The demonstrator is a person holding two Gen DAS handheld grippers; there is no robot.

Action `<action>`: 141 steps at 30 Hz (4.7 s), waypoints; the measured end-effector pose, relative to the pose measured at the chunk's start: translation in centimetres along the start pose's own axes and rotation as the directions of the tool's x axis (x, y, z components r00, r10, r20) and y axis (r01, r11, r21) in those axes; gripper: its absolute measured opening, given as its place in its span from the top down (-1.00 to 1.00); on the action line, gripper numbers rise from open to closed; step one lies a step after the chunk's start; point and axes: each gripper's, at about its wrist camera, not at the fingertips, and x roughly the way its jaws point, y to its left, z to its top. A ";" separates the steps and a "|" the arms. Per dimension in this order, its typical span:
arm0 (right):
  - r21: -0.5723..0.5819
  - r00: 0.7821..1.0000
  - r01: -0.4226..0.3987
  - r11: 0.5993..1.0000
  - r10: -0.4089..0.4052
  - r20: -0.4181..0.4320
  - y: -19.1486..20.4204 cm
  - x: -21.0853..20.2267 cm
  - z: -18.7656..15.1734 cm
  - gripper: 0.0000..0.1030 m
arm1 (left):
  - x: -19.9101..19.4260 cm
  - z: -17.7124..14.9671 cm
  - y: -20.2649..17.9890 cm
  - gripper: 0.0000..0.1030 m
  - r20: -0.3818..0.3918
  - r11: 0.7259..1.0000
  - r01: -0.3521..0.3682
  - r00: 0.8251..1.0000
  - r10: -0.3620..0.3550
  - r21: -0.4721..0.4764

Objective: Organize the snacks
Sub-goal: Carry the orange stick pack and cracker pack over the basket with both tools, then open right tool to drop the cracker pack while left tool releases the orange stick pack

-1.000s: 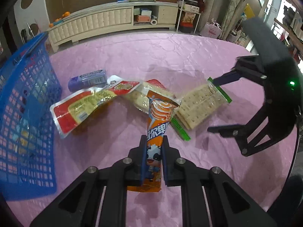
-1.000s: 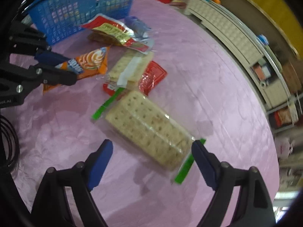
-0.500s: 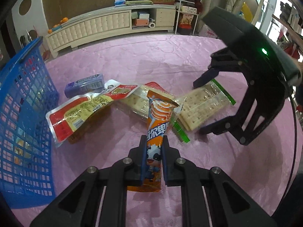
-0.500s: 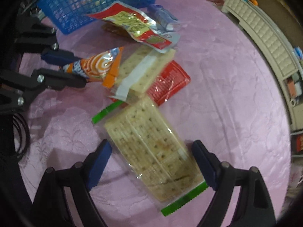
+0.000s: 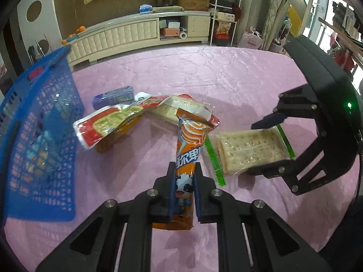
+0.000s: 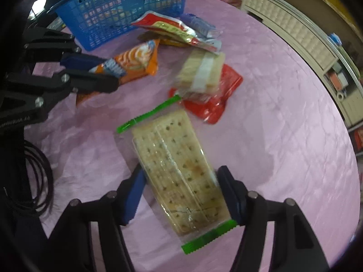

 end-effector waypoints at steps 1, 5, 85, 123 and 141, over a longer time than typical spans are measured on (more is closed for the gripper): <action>0.016 1.000 -0.002 1.000 0.002 0.004 0.5 -0.3 -0.2 -0.31 | -0.5 -0.4 0.1 0.76 0.006 1.000 -0.004 1.000 0.004 0.004; 0.068 0.999 0.016 0.998 -0.018 0.034 2.2 -2.7 -1.1 -0.31 | -2.5 -1.7 0.7 0.76 0.020 1.000 -0.005 1.000 0.005 -0.011; -0.018 0.951 0.300 0.954 -0.297 0.086 10.9 -4.2 27.7 -0.64 | -15.9 0.6 25.1 0.76 0.178 0.954 -0.110 0.970 0.164 -0.277; 0.419 0.929 0.177 0.890 -0.292 0.226 4.2 -6.1 22.7 -0.64 | -6.5 9.4 23.7 0.71 0.051 0.983 -0.138 0.988 0.144 -0.118; 0.501 0.933 0.047 0.864 -0.217 0.286 5.8 -9.4 19.7 -0.64 | -12.0 6.9 20.5 -0.58 0.110 0.983 -0.180 0.977 0.182 -0.035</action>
